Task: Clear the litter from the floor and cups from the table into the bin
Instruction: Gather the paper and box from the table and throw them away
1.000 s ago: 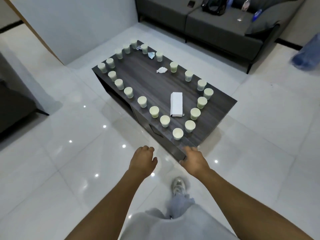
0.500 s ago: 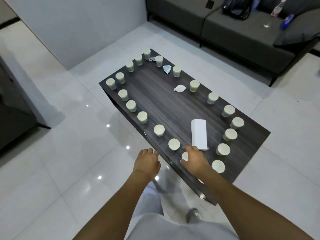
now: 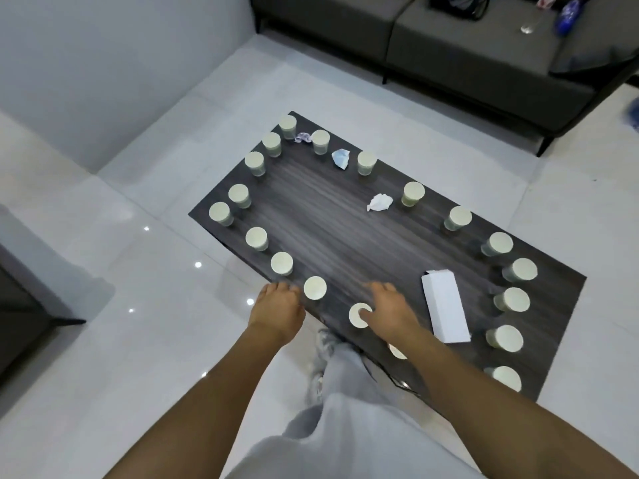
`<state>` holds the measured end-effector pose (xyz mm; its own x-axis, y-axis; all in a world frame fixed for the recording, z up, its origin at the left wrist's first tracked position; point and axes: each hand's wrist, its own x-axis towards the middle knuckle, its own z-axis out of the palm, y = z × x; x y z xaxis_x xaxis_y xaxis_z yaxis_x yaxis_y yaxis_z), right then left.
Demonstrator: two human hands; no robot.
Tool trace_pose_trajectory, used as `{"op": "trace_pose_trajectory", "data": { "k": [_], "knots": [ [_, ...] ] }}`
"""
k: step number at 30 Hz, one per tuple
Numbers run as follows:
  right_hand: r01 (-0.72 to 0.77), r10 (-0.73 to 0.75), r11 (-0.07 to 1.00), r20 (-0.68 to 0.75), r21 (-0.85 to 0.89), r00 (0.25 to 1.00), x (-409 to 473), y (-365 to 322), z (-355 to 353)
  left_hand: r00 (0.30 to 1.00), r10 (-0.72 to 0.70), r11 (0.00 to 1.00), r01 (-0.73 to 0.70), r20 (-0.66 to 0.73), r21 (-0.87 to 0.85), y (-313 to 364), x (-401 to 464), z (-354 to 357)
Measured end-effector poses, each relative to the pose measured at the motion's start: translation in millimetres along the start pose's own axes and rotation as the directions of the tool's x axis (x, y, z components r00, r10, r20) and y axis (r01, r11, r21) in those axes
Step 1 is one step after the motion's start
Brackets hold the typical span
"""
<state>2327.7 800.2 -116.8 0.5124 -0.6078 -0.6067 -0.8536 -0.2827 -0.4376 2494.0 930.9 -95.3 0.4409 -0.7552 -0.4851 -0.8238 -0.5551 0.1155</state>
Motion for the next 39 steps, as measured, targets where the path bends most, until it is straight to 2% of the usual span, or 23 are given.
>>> {"op": "trace_pose_trajectory", "data": {
  "k": [6, 13, 20, 27, 34, 39],
  "knots": [
    [-0.092, 0.092, 0.995, -0.008, 0.044, 0.996, 73, -23, -17, 0.997, 0.039, 0.998, -0.042, 0.069, 0.043, -21, 83, -35],
    [-0.213, 0.213, 0.971, 0.013, 0.105, 0.977, 183, -48, -42, 0.985, 0.04, 0.999, -0.043, 0.169, 0.011, -47, 188, -63],
    [-0.297, 0.309, 0.939, -0.045, 0.171, 0.95, 268, -44, -69, 0.975, 0.103, 0.994, -0.105, 0.198, 0.003, -51, 281, -76],
    [-0.344, 0.378, 0.903, -0.099, 0.257, 0.92, 353, -12, -65, 0.962, 0.201, 0.979, -0.205, 0.185, 0.0, -45, 370, -47],
    [-0.356, 0.393, 0.915, -0.219, 0.189, 0.893, 444, 27, -42, 0.953, 0.265, 0.963, -0.254, 0.148, -0.091, -49, 436, 1],
    [-0.392, 0.413, 0.911, -0.235, 0.131, 0.88, 482, 42, -20, 0.946, 0.278, 0.957, -0.257, 0.166, -0.135, -59, 453, 29]
  ]
}}
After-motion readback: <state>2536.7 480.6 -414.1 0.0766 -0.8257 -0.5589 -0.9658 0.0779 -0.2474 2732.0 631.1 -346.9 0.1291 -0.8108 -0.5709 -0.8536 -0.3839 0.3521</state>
